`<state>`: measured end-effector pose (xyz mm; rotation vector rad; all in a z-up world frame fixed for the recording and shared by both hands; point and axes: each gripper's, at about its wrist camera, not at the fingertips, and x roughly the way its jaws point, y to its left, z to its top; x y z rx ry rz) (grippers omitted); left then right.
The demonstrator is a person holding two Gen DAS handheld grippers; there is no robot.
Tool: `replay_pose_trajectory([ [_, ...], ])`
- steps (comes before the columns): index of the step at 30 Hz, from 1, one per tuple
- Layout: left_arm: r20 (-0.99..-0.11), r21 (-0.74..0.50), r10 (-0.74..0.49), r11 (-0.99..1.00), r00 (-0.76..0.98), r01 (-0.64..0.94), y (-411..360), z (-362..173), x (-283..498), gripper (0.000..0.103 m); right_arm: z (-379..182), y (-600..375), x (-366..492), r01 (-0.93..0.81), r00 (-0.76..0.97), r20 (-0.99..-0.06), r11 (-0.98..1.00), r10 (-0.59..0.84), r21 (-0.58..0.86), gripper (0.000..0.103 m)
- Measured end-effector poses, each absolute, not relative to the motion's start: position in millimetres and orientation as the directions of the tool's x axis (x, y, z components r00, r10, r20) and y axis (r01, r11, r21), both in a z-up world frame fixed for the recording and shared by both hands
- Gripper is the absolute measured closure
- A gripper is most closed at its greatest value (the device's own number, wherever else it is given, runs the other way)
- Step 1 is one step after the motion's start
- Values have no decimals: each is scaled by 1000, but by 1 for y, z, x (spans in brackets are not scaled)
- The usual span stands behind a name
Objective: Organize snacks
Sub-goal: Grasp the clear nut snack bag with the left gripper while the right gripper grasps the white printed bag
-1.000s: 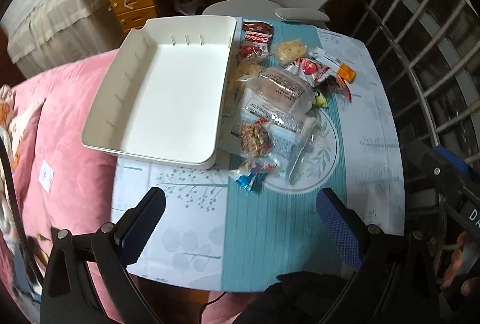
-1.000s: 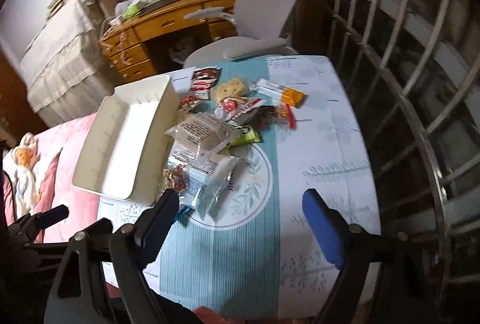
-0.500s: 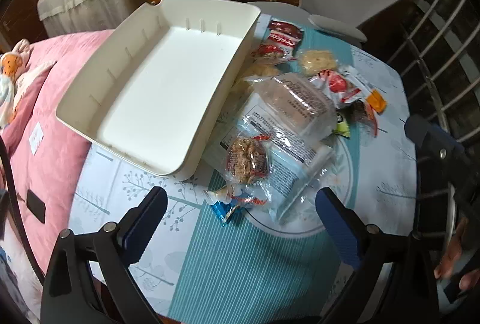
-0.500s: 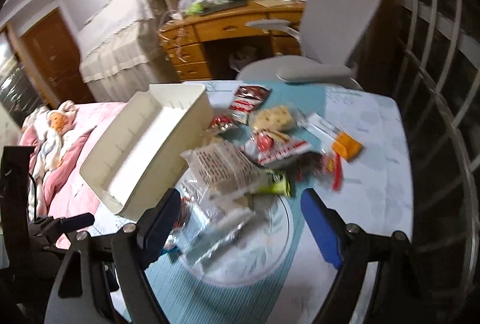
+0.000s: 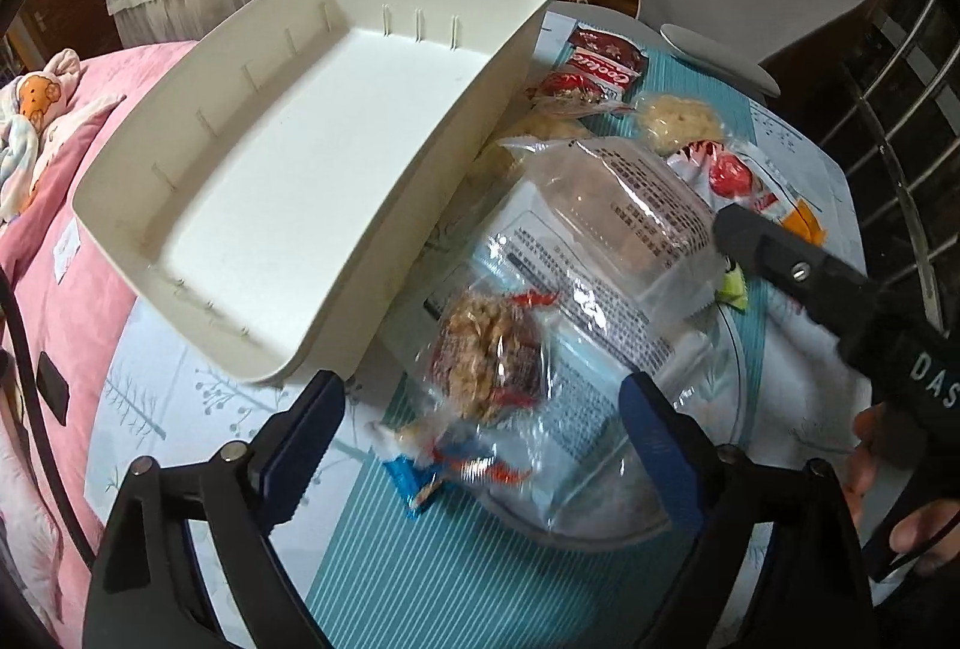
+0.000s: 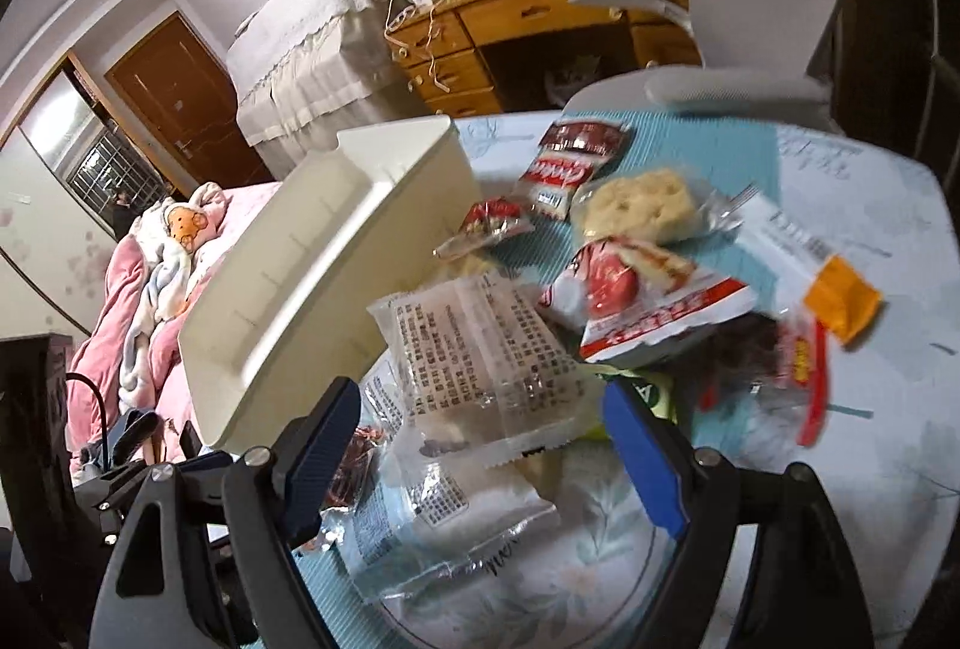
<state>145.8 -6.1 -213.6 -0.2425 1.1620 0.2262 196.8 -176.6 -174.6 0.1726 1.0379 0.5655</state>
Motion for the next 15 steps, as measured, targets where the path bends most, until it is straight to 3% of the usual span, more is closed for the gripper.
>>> replay_pose_trajectory([
  [10, -920, -42, 92, 944, 382, -328, -8, -230, 164, 18, -199, -158, 208, -433, 363, -768, 825, 528, 363, 7],
  [15, -928, -9, 114, 946, 356, -325, -10, -238, 171, 33, -212, -153, 213, -451, 350, -782, 825, 515, 341, 6],
])
